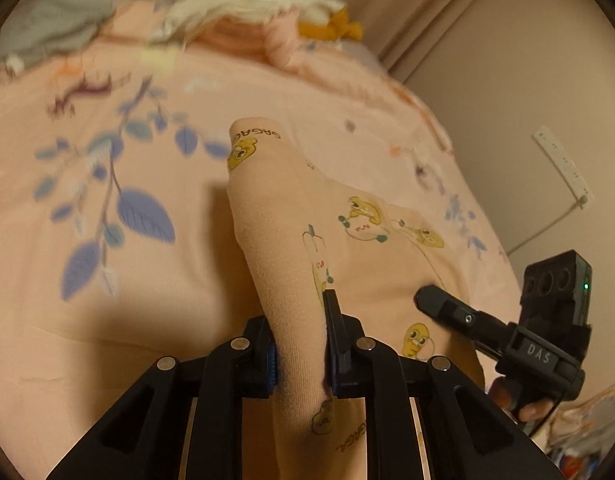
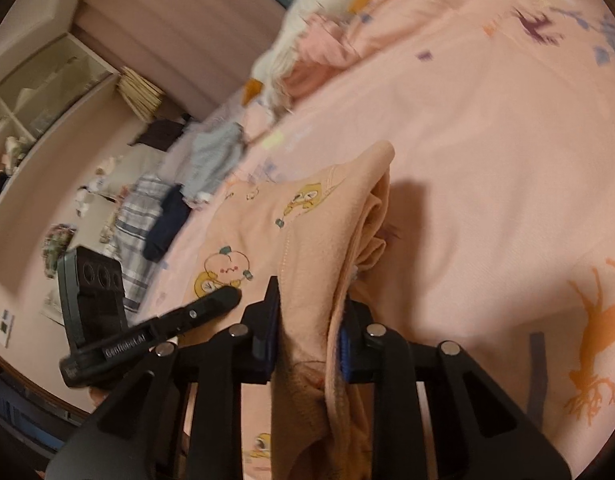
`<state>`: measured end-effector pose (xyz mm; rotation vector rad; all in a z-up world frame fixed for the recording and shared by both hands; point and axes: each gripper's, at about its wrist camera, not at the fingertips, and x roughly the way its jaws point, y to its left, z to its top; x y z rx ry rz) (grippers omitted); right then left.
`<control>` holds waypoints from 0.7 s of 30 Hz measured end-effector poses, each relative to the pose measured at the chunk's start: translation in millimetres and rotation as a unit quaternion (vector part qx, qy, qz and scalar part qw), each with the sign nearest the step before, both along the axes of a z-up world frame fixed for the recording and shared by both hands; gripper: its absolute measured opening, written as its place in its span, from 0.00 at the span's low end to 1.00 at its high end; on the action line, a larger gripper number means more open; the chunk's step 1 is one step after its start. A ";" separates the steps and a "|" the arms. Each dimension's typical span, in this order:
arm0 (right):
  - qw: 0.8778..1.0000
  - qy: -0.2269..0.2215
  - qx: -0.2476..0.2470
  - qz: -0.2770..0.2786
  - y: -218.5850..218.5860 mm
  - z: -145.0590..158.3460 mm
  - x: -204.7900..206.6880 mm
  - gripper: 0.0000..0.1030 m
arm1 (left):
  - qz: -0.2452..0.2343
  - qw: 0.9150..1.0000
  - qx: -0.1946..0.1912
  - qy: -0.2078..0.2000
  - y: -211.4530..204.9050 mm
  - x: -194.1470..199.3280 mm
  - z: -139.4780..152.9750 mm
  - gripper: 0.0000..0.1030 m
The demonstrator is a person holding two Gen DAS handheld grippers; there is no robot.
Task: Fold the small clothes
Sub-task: 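Grasp the folded shirt edge with the left tool while the right tool grasps the other edge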
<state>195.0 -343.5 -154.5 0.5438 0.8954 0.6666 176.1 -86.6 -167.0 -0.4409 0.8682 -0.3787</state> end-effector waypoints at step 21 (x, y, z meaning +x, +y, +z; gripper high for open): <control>0.990 -0.104 0.043 0.085 74.6 73.7 -20.3 0.23 | 0.099 0.987 0.053 -0.119 54.4 -53.8 83.2 0.15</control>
